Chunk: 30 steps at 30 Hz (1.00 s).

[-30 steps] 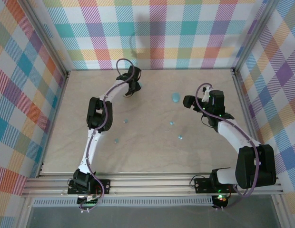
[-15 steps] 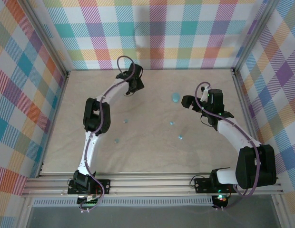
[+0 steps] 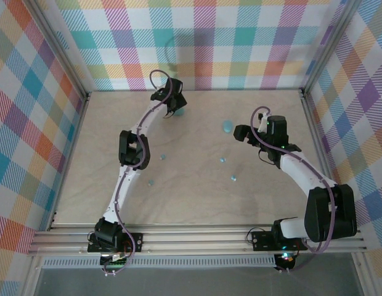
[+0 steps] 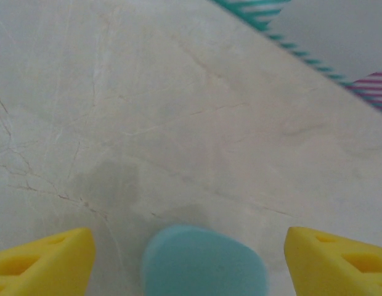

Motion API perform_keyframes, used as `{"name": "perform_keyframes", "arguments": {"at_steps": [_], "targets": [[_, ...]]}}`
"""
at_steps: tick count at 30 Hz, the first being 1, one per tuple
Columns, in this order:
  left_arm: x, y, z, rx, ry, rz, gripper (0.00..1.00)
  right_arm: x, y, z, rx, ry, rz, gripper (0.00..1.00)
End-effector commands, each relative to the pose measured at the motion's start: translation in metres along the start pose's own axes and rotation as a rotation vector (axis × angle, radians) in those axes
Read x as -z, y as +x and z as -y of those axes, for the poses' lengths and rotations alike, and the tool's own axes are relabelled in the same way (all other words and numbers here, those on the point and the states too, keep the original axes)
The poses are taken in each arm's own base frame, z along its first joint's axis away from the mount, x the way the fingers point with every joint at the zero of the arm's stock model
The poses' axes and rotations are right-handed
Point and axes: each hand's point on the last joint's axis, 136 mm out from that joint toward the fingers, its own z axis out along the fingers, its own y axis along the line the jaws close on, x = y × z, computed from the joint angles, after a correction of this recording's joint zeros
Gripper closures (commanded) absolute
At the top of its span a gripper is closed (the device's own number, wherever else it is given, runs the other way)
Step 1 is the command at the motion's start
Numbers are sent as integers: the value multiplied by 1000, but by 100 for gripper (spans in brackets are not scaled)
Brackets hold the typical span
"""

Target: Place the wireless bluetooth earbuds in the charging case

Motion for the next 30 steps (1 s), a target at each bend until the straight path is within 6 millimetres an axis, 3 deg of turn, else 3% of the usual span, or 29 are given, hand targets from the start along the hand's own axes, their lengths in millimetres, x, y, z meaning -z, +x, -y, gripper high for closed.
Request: {"name": "perform_keyframes", "arguments": {"at_steps": [1,6,12,16,24,30], "targets": [[-6,-9,9,-64,42,39,18,-3,-7,-10,18,-32,1,0],[-14,1,13,-102,77,4,21,-4,-4,-10,15,-33,-4,0],[-11,34,20,-153,93,-101,27,-5,-2,-13,-2,-45,-11,0],[0,52,22,-227,82,-128,31,-1,-2,-17,-1,-53,-13,0],[22,78,9,-316,56,-196,54,8,-1,-27,-6,-78,-15,0],[44,95,6,-379,102,-245,59,15,-2,-31,-21,-79,-16,0]]}}
